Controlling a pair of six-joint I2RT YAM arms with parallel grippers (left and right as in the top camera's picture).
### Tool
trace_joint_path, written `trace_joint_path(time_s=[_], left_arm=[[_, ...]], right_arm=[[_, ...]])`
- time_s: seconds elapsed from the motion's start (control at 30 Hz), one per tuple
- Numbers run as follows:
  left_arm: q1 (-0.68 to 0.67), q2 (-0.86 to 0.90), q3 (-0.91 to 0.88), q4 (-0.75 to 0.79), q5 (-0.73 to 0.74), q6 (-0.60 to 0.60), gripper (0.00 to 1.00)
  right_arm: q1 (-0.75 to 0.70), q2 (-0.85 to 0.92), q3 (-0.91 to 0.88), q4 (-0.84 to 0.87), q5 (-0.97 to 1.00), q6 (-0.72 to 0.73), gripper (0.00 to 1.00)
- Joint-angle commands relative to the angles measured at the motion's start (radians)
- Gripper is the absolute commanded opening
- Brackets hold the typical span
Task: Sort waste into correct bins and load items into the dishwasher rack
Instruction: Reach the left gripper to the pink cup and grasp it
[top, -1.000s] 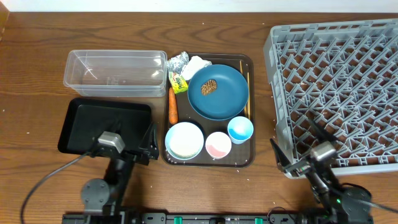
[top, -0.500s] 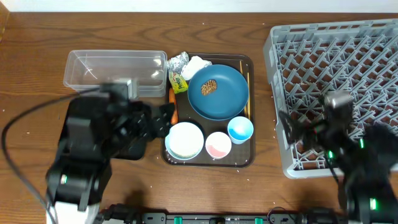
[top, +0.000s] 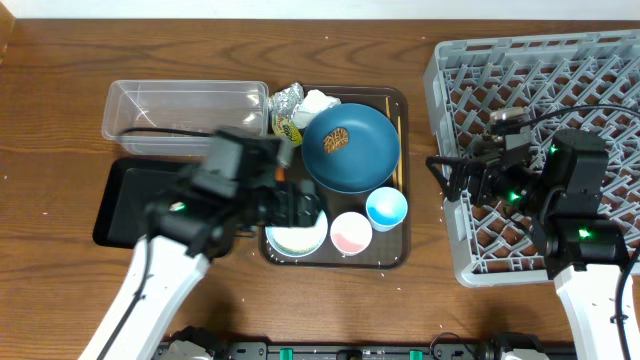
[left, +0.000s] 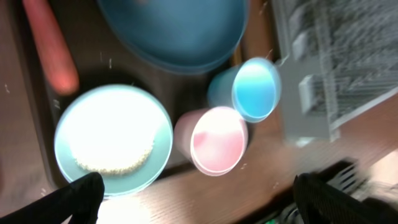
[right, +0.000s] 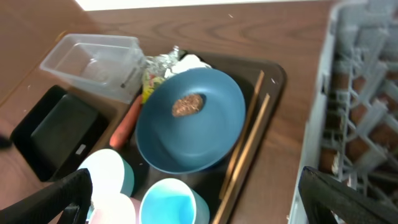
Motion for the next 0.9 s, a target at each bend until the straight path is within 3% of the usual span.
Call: trace_joint_path(time_s=[0.0, 0.13, 0.3, 0.47, 0.5, 0.57, 0.63, 0.87], left_arm=[[-0.092, 0.072, 0.016, -0.023, -0.115, 0.009, 0.98], [-0.192, 0.169, 0.016, -0.005, -0.125, 0.008, 0.98], [-0.284, 0.29, 0.016, 0.019, -0.316, 0.008, 0.99], [-0.317, 0.383, 0.016, 0.074, -0.357, 0.009, 0.82], [-0.319, 0.394, 0.016, 0.083, -0.357, 0.009, 0.76], [-0.325, 0.418, 0.016, 0.099, -0.357, 0.009, 0.52], [-0.327, 0.436, 0.016, 0.106, -0.357, 0.009, 0.4], [-0.327, 0.478, 0.015, 0.118, -0.357, 0.009, 0.33]], right_arm=[[-0.043, -0.002, 0.027, -0.023, 0.135, 0.172, 0.99], [-0.092, -0.002, 0.027, -0.075, 0.164, 0.206, 0.99], [-0.123, -0.002, 0.027, -0.134, 0.165, 0.204, 0.99], [-0.127, -0.002, 0.026, -0.164, 0.167, 0.197, 0.99], [-0.127, -0.002, 0.026, -0.164, 0.167, 0.197, 0.99], [-0.126, -0.002, 0.026, -0.164, 0.167, 0.197, 0.99], [-0.126, -0.002, 0.026, -0.164, 0.167, 0.197, 0.99], [-0.126, -0.002, 0.026, -0.168, 0.167, 0.197, 0.99]])
